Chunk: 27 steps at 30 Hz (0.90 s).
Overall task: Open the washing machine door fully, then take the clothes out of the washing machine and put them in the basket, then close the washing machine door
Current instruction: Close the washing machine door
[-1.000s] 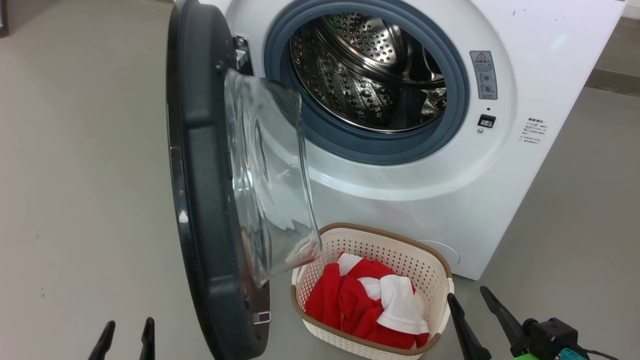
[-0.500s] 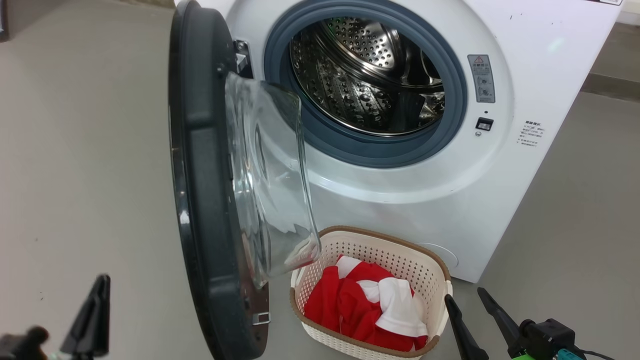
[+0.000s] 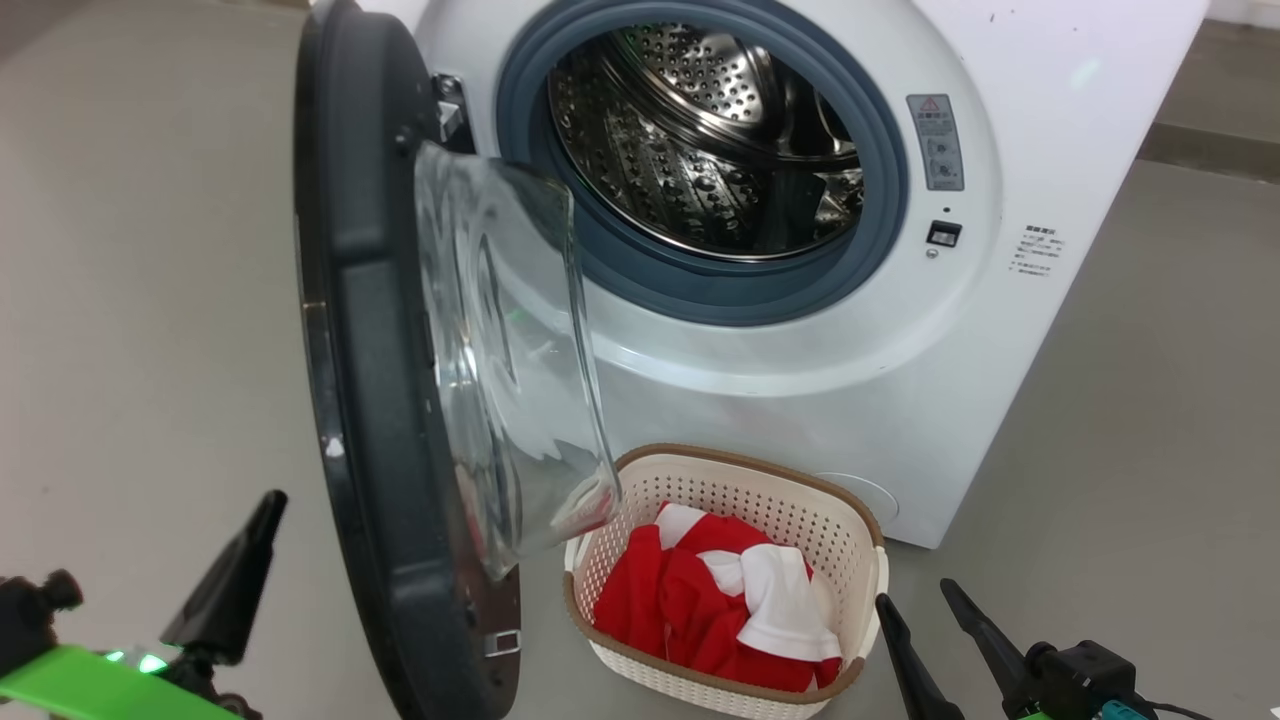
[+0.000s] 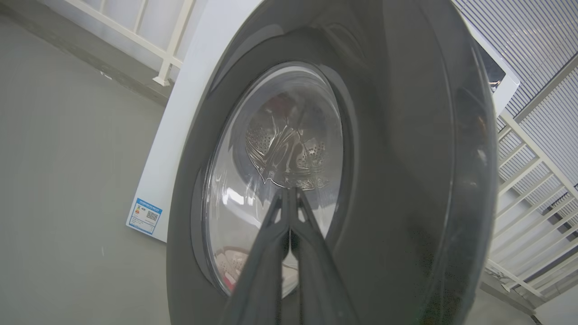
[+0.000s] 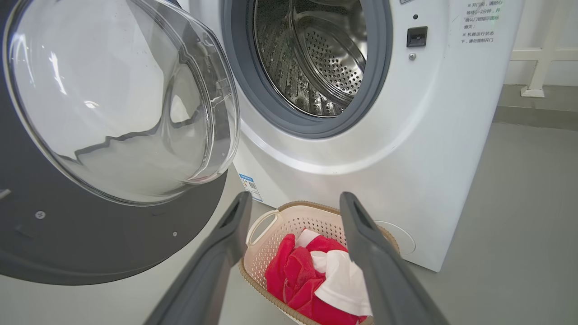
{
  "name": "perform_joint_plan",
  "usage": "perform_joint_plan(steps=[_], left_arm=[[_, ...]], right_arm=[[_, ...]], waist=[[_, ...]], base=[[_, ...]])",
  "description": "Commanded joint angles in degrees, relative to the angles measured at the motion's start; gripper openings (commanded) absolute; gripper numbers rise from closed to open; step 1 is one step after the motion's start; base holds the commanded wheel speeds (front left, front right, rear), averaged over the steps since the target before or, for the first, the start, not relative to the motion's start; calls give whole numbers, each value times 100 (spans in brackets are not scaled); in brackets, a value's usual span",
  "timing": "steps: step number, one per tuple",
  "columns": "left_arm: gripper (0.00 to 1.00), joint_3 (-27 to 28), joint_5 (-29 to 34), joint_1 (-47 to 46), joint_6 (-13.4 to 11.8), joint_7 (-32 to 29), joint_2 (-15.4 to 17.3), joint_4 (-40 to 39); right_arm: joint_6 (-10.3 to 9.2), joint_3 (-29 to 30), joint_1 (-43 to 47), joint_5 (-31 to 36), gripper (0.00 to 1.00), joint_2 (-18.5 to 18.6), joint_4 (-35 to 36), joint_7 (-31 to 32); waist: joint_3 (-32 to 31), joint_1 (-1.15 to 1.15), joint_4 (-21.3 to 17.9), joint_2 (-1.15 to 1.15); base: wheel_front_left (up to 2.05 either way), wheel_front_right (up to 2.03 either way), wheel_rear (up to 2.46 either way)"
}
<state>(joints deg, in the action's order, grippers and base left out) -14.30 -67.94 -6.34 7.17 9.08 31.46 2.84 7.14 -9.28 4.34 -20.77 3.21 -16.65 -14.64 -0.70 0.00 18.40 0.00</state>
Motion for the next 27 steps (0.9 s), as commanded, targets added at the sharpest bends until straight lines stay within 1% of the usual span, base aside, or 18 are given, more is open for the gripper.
perform_joint_plan(steps=[1,6,7,14,21,27], left_arm=[[0,155,-107,-264,32,15,321,-200],[0,-411,-659,-271,32,176,688,-596],[0,-627,-825,-313,32,231,818,-739],[0,-1260,-1176,-560,32,399,1143,-1070],[0,-1818,-1282,-927,32,489,1301,-1205],[0,-2213,-1318,-1443,32,536,1207,-1139]], right_arm=[[35,-142,-167,-33,100,21,123,-36],[35,-140,-183,-26,100,6,121,-36],[35,-127,-199,-17,100,2,125,-36],[35,-97,-264,15,100,-6,130,-36],[35,-73,-332,38,100,-12,136,-36],[35,-70,-437,47,100,-19,140,-36]], waist=[[31,0,-42,0],[98,0,-135,0],[127,0,-163,0],[208,0,-245,0],[311,0,-309,0],[448,0,-398,0]], base=[[0,0,0],[0,0,0],[0,0,0],[0,0,0],[0,0,0],[0,0,0]])
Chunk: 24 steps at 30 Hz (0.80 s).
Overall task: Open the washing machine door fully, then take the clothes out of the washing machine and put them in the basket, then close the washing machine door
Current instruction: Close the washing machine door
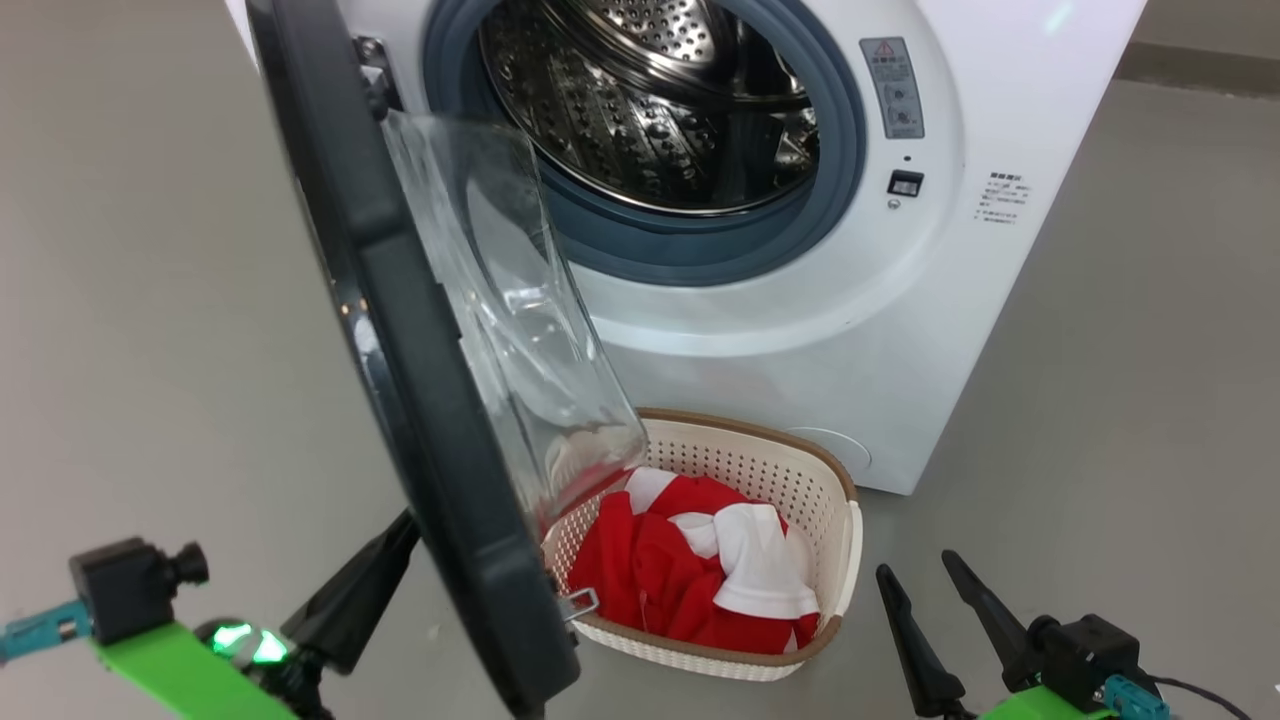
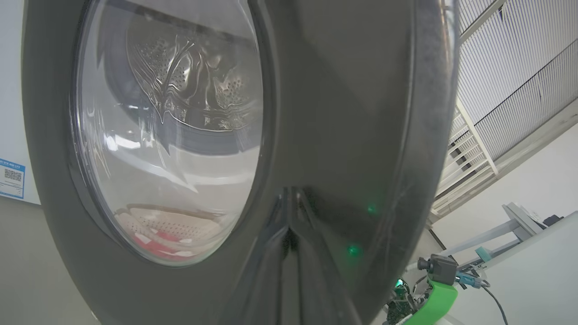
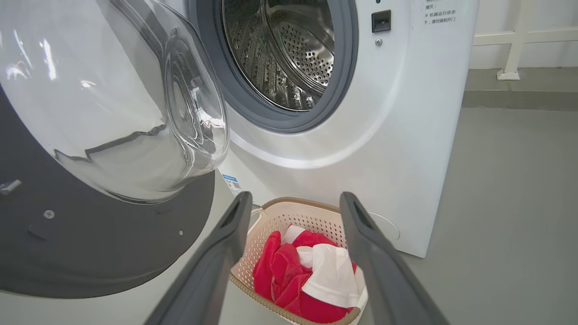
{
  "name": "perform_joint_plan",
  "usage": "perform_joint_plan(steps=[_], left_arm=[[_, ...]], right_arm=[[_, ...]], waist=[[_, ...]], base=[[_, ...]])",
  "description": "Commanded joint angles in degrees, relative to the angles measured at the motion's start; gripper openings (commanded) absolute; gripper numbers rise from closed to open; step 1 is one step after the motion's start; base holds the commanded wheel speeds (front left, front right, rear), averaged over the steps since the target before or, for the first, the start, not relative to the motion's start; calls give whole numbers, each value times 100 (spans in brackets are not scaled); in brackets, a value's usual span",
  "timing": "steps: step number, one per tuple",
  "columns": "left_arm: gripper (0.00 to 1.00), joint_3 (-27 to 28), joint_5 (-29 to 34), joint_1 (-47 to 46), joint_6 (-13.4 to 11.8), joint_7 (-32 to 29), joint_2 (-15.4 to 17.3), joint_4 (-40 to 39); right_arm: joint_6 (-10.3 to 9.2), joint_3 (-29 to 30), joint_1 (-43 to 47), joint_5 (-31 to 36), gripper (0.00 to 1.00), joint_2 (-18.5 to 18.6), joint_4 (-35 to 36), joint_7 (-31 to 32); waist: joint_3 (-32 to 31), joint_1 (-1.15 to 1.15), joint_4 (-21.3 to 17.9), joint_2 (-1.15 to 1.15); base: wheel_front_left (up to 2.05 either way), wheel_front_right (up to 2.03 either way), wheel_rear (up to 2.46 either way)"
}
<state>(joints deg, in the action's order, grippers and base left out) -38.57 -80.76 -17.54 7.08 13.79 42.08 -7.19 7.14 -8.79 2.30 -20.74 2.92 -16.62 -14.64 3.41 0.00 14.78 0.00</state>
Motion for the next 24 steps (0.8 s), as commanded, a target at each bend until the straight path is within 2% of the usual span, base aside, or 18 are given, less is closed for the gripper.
perform_joint_plan(steps=[1,10,24], left_arm=[[0,162,-45,-410,41,72,126,-123],[0,-310,-141,-1150,41,102,-27,37],[0,-678,-130,-2102,41,118,-251,384]], right_arm=[[35,-121,-249,46,100,9,140,-36],[35,-93,-383,71,100,1,163,-36],[35,-74,-608,45,100,-3,240,-36]], waist=[[57,0,-58,0],[271,0,-333,0],[640,0,-789,0]], base=[[0,0,0],[0,0,0],[0,0,0]])
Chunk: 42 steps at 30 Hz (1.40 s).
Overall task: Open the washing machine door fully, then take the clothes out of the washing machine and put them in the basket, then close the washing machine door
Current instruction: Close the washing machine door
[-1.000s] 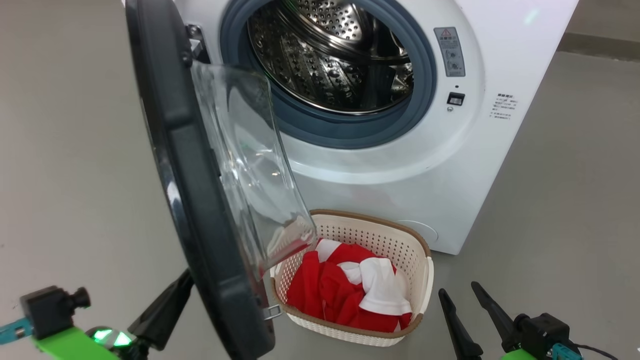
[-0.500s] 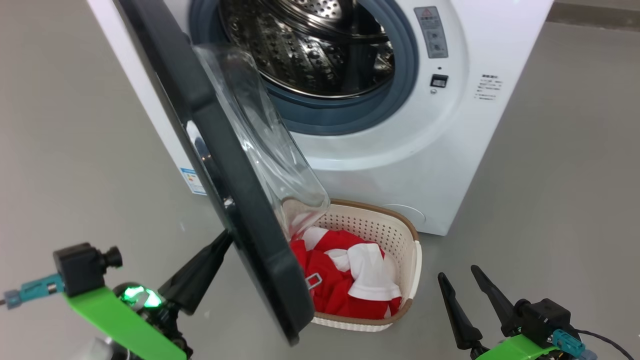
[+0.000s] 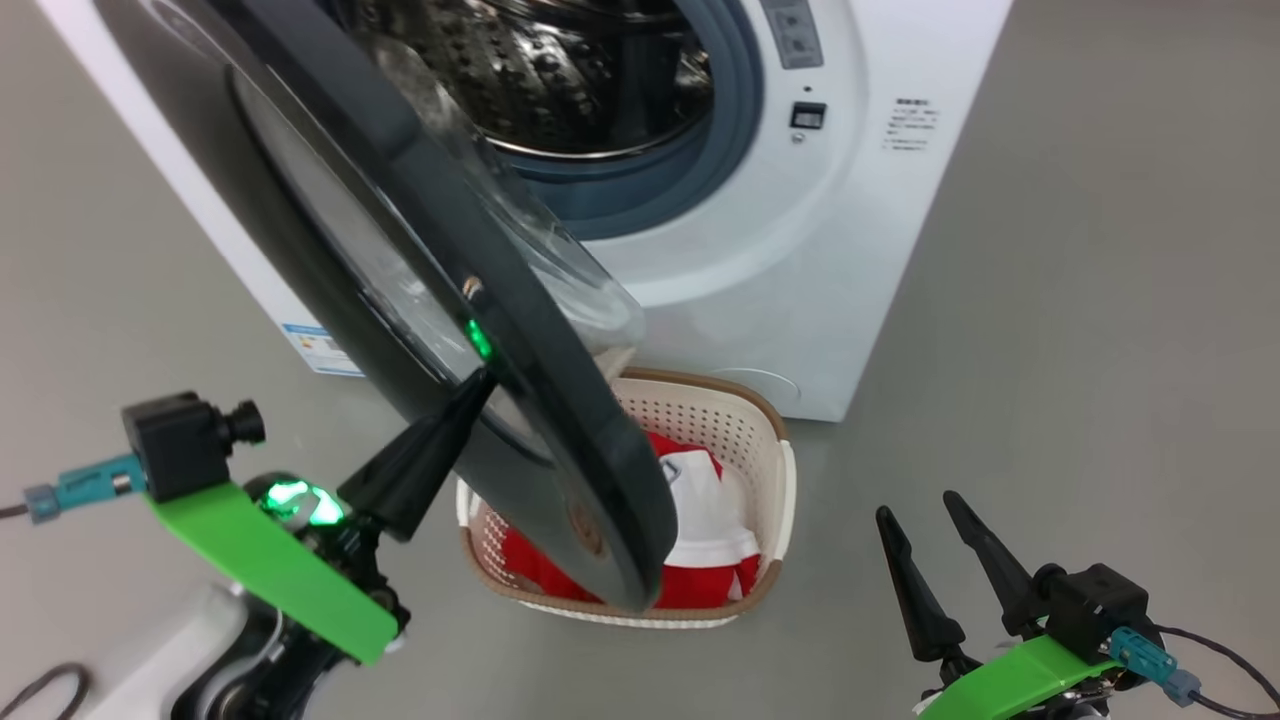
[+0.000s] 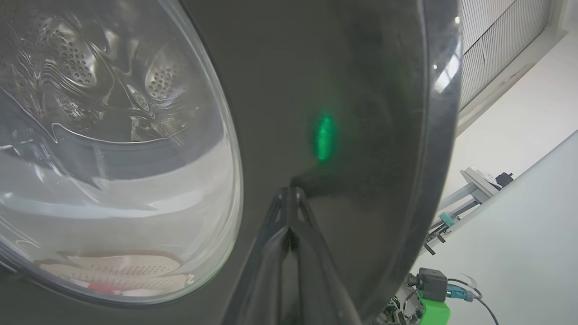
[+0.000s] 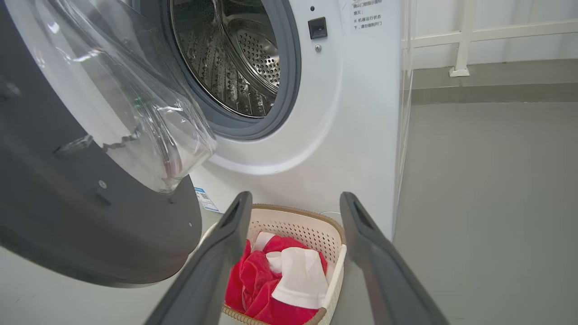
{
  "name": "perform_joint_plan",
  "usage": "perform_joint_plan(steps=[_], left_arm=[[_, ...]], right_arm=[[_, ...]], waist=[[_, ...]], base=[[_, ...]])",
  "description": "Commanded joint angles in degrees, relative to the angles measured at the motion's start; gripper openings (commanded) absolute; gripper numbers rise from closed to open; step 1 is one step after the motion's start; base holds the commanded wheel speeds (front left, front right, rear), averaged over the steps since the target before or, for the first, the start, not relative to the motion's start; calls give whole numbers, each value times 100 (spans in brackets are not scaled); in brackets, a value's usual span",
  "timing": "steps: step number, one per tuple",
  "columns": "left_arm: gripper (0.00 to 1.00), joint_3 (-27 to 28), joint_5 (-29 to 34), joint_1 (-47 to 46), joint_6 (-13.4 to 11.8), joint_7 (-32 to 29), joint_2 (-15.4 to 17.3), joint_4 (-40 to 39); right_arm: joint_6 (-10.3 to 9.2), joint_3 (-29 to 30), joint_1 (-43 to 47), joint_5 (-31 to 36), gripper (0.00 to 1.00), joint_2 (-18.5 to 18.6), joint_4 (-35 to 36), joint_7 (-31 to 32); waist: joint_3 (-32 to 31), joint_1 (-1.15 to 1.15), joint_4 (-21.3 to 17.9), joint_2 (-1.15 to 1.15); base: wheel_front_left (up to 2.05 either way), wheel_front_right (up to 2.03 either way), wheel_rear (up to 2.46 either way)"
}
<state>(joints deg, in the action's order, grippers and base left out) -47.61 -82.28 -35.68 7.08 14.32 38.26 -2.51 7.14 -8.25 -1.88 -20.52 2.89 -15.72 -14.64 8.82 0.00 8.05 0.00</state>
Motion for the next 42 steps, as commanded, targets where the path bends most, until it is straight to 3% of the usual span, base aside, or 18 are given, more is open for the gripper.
perform_joint_plan(steps=[1,25,42], left_arm=[[0,214,38,-348,41,66,105,-49],[0,505,580,-1609,41,67,-551,1090],[0,815,883,-2401,41,68,-729,1801]], right_arm=[[35,-128,-202,16,100,-1,157,-36],[35,-135,-601,-166,100,-1,329,-36],[35,-144,-869,-319,100,-2,464,-36]], waist=[[124,0,-154,0],[839,0,-943,0],[1363,0,-1293,0]], base=[[0,0,0],[0,0,0],[0,0,0]])
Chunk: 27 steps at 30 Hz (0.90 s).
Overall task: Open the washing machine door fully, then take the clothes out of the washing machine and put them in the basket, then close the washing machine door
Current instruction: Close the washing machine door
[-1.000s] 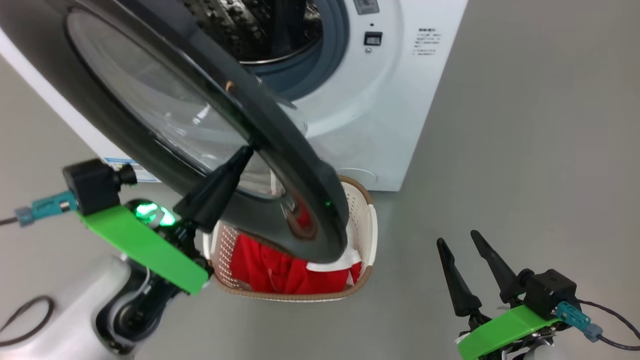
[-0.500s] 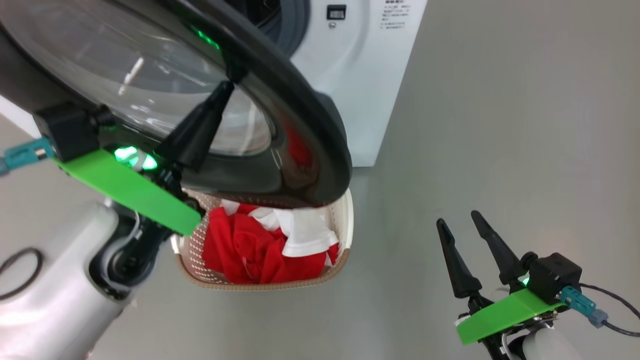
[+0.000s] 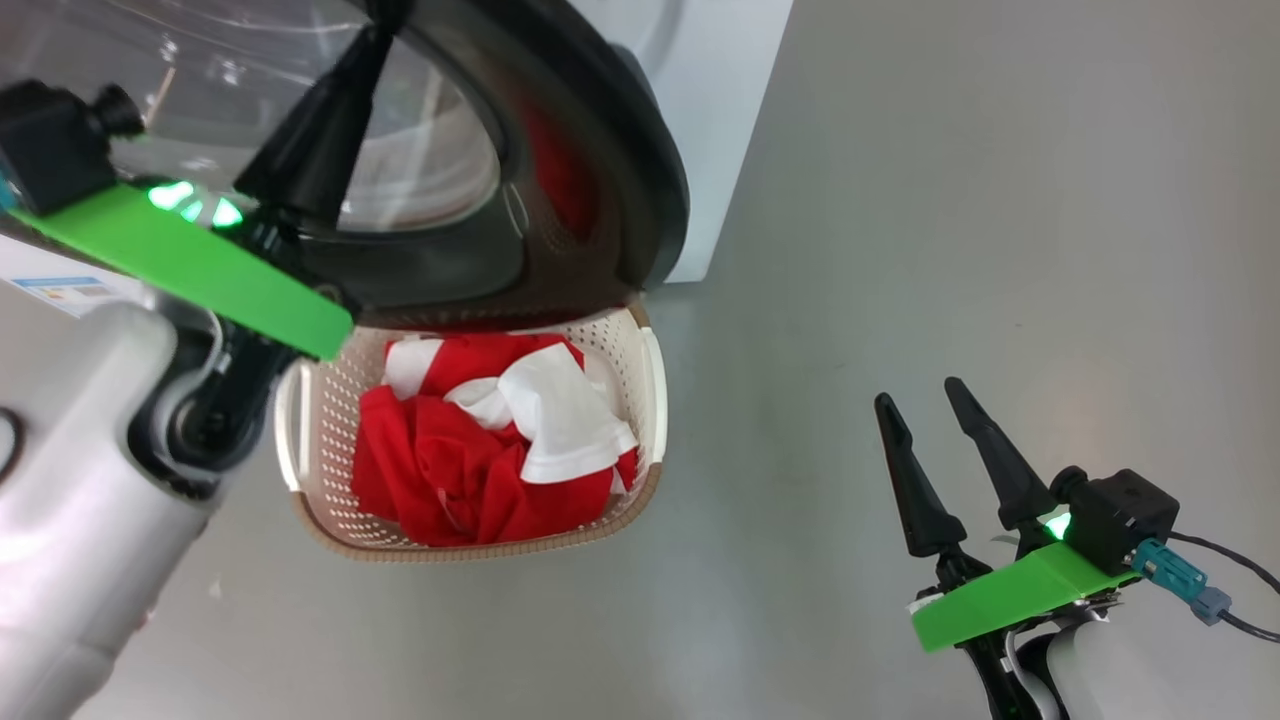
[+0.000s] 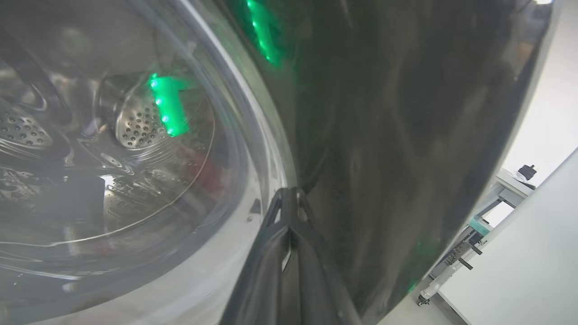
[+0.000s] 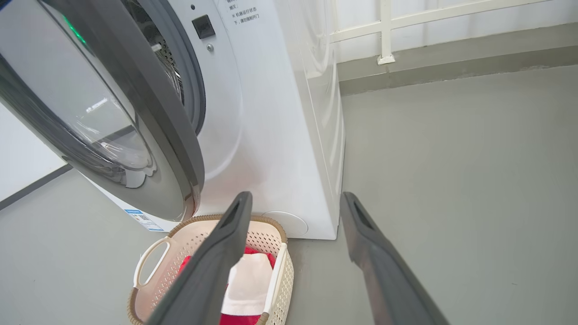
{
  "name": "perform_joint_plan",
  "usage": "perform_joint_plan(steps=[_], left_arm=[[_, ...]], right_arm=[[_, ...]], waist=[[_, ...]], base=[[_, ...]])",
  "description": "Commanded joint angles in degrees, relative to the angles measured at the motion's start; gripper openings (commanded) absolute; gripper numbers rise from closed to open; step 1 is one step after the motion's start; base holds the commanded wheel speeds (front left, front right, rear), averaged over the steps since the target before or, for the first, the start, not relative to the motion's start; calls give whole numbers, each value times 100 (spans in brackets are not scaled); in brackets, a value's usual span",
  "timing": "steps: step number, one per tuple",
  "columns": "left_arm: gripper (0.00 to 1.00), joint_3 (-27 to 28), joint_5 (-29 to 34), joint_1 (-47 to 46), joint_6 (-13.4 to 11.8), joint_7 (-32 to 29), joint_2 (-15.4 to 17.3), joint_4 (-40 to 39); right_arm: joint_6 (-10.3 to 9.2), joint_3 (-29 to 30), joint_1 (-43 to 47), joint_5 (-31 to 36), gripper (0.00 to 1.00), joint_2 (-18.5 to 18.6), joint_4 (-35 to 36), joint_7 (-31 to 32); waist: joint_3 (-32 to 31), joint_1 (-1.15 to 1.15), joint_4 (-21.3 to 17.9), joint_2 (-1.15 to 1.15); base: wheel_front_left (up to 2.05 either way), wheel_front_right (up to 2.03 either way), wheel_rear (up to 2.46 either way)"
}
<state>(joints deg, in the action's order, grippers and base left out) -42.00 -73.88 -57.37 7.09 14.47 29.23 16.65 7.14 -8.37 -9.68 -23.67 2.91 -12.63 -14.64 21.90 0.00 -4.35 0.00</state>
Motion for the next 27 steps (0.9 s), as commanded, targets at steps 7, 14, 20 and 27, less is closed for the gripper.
perform_joint_plan(steps=[7,14,20,27], left_arm=[[0,364,107,-609,40,52,111,214],[0,507,173,-822,40,52,73,448],[0,542,276,-941,40,52,23,615],[0,500,322,-825,40,52,-17,626]], right_arm=[[35,-182,-204,-57,100,-3,170,-36],[35,-237,-269,-106,100,-3,186,-36],[35,-282,-317,-145,100,-3,181,-36],[35,-241,-309,-133,100,-3,179,-36]], waist=[[211,0,-160,0],[289,0,-251,0],[323,0,-306,0],[262,0,-289,0]], base=[[0,0,0],[0,0,0],[0,0,0],[0,0,0]])
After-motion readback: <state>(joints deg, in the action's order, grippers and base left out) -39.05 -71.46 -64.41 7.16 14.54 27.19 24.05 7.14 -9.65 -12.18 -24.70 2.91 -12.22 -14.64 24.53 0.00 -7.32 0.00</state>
